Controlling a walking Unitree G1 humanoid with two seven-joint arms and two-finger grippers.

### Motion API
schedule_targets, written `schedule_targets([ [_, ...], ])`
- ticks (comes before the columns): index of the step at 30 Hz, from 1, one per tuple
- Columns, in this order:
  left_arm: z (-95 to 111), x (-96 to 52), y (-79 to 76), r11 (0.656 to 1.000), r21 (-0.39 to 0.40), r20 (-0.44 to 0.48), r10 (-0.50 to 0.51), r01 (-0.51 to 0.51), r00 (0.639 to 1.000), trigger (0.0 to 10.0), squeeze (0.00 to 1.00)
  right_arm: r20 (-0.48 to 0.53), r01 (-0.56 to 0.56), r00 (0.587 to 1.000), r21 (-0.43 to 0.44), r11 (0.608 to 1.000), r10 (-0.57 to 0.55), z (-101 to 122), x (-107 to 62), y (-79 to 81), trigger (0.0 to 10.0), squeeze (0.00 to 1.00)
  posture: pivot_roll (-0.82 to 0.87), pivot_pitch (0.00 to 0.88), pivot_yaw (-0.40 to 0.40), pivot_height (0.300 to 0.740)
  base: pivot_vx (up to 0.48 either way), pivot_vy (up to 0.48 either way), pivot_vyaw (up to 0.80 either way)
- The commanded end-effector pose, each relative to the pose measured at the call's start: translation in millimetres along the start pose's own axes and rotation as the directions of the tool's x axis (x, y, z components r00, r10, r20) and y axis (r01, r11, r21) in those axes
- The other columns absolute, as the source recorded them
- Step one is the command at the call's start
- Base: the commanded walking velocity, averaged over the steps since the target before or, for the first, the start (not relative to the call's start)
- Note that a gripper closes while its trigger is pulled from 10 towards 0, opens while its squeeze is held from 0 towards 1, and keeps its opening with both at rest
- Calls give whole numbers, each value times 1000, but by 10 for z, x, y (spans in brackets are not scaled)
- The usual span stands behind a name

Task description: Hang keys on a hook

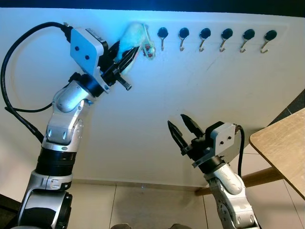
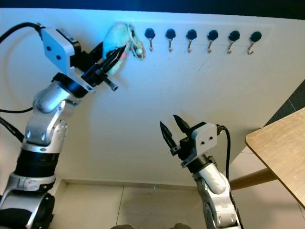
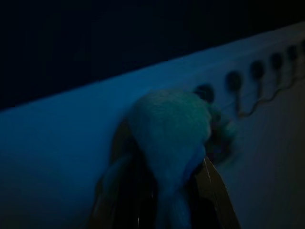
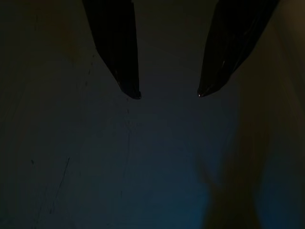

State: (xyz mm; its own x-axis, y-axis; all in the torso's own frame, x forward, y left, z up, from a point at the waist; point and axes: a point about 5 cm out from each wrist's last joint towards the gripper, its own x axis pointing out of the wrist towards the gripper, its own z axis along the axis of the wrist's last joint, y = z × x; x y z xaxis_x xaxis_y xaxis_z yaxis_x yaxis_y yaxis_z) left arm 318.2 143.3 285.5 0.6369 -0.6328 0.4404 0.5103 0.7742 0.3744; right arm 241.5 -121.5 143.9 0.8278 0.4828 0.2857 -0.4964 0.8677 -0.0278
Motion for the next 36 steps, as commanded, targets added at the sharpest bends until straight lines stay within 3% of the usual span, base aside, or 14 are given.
schedule_targets([
  [1, -67, -92, 104, 999, 1, -52, 33, -33, 998, 10000, 0, -6, -16, 1000, 13, 1000, 16, 7, -8, 39, 10000, 0, 23, 80, 10, 740, 0, 0, 0],
  [11, -164, -187, 141, 999, -15, -98, 30, -31, 995, 10000, 0, -8, -28, 1000, 8, 1000, 28, 20, -12, 47, 10000, 0, 19, 82, 6, 740, 0, 0, 0],
  [20, -77, -169, 105, 999, -47, -21, 2, -3, 1000, 10000, 0, -2, -23, 1000, -1, 1000, 23, 44, -11, 19, 10000, 0, 14, 81, 4, 740, 0, 0, 0],
  [27, 55, -131, 52, 995, -80, 52, -48, 52, 998, 10000, 0, 1, -19, 1000, -1, 1000, 19, 52, -8, 18, 10000, 0, 14, 80, 6, 740, 0, 0, 0],
  [36, -41, -157, -123, 984, -111, 11, -142, 142, 990, 10000, 0, -3, -22, 1000, 2, 1000, 22, 40, -9, 24, 10000, 0, 13, 69, 6, 740, 0, 0, 0],
])
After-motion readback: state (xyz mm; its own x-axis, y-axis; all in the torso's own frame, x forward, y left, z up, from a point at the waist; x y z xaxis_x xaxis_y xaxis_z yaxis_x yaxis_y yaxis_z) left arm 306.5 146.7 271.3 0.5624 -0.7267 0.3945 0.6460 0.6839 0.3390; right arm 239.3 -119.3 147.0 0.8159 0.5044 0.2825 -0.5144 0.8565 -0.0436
